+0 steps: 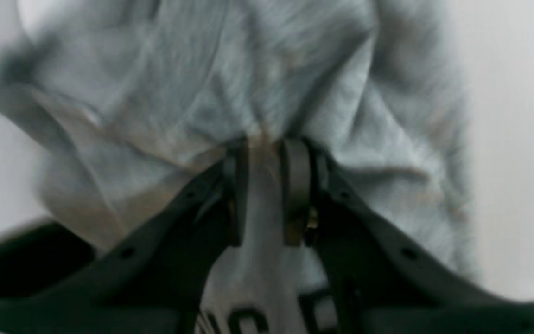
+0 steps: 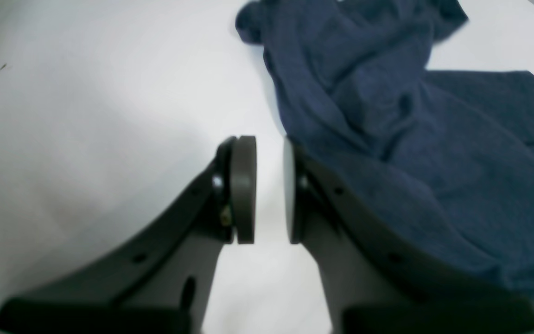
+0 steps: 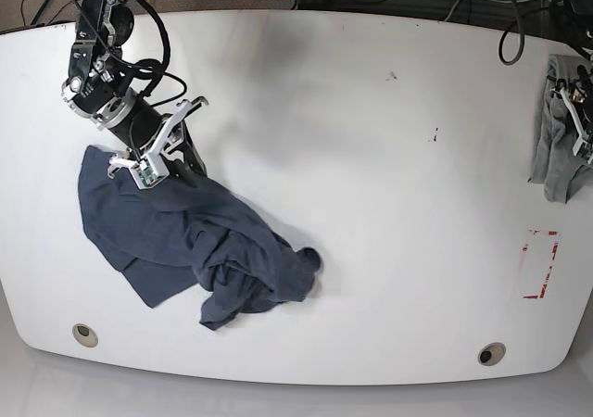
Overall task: Layout the t-shirt on the table in an organized manner, then fold the t-shirt properly
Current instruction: 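Release the grey shirt and raise the left gripper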
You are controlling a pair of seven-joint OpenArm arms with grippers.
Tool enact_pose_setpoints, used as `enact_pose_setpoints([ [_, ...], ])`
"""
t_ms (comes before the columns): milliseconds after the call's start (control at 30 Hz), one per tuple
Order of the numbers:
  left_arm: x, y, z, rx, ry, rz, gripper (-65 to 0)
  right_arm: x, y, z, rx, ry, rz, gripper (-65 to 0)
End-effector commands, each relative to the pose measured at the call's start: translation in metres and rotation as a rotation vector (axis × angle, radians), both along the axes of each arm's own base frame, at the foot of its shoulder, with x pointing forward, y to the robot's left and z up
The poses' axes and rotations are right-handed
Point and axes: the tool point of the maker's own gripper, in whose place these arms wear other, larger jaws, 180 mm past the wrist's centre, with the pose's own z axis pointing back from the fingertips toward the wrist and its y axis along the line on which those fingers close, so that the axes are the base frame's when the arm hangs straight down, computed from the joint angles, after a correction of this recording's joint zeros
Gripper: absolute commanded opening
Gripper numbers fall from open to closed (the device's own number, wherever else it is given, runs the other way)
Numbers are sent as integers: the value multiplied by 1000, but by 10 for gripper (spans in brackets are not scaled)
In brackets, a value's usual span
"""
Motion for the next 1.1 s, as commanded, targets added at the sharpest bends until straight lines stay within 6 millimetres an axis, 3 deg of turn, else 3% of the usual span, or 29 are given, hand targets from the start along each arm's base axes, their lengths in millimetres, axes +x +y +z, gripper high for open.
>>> enact_pose_setpoints([
  [0,18,-1,25,25,-76,-30,-535,6,-1,15,7,-54,2,-556],
  [233,26,-4,46,32,-159,-15,-535,-1,-1,9,12,-32,2,-556],
  [467,40,-19,70,57,-227,-66,-535,-4,0,5,10,-20,4,-556],
  [1067,47,-56,69,-6,-291,-86,-535,-7,-4,-2,-24,23,2,-550],
])
